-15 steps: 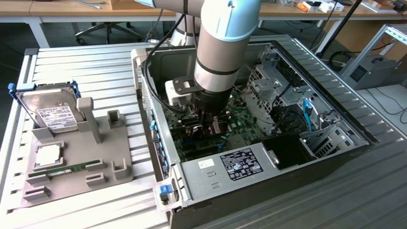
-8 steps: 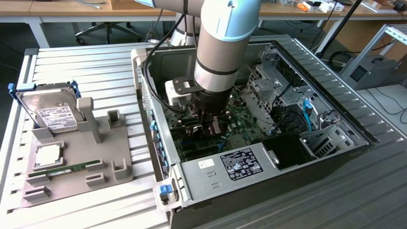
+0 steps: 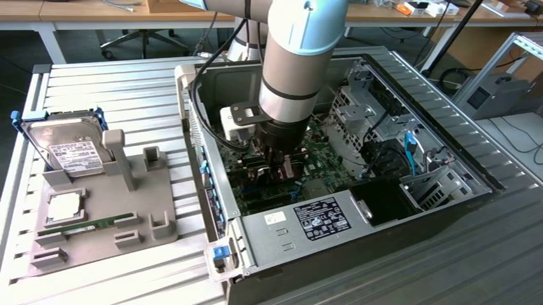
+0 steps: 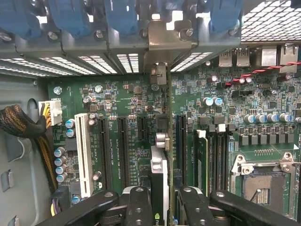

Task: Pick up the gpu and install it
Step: 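Insert the gpu into the slot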

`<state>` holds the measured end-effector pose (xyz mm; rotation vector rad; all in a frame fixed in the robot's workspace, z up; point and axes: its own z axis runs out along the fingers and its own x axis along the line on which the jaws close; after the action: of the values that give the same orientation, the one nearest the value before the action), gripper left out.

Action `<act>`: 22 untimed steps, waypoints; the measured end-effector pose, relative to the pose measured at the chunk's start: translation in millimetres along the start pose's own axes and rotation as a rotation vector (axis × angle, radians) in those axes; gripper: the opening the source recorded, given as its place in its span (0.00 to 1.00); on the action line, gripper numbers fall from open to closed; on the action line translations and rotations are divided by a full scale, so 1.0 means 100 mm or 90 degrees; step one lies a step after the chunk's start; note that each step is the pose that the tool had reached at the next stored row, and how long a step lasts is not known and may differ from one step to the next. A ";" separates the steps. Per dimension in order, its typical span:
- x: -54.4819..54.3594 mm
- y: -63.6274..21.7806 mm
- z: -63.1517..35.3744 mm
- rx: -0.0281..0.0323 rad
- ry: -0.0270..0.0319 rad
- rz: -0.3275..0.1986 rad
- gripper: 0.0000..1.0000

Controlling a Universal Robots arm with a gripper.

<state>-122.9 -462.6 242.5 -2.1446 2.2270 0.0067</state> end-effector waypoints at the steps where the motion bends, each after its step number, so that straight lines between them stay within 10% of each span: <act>1: 0.00 0.000 0.000 -0.0001 -0.0001 -0.003 0.27; 22: 0.00 0.014 0.015 -0.0006 -0.0006 -0.017 0.27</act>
<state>-124.3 -462.6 240.9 -2.1742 2.1981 0.0077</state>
